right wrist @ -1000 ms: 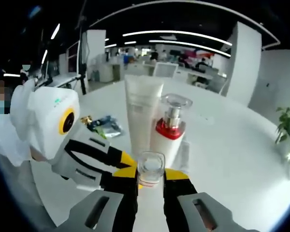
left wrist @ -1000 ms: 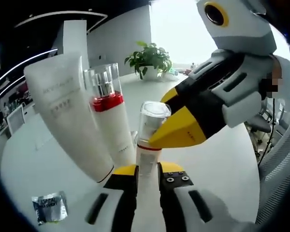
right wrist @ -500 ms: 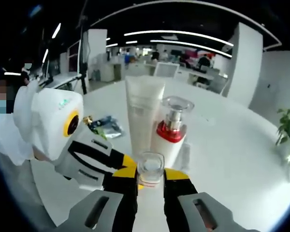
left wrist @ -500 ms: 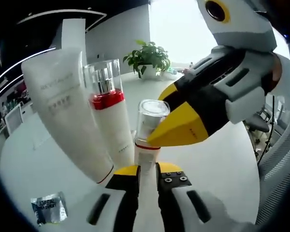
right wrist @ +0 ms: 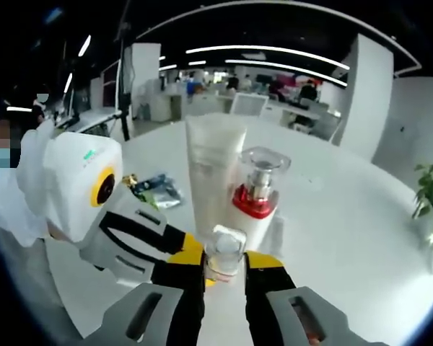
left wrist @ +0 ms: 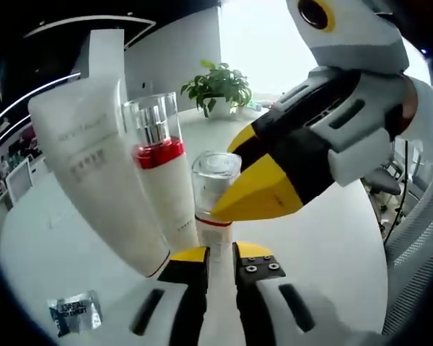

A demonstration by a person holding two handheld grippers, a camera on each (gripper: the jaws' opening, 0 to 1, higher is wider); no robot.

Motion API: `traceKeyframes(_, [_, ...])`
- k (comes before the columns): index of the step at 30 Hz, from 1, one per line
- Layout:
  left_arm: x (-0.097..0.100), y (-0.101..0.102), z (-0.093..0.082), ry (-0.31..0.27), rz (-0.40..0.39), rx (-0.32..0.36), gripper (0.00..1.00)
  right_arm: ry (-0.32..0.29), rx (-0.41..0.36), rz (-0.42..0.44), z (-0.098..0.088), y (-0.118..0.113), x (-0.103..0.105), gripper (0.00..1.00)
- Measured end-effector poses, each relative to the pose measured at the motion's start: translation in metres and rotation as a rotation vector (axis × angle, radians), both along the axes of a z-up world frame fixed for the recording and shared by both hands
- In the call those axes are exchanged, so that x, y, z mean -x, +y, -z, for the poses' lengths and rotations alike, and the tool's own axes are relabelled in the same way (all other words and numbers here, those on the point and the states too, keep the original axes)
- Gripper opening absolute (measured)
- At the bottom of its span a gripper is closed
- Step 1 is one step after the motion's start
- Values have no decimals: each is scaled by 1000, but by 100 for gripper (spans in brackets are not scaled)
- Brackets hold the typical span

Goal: Arrange the skincare products in the storage area until every visible bottle or jar stands upright without overlapping.

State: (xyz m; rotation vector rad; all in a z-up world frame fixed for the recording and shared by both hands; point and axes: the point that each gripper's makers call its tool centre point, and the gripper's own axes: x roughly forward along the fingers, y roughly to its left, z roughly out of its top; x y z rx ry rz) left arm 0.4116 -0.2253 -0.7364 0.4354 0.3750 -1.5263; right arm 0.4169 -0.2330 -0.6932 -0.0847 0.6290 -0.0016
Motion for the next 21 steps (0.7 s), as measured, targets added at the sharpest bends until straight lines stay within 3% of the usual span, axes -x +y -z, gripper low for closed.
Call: traceKeyframes(21, [-3,-3,0,0,7,0,9,7,-9,2,1,-2,-1,12])
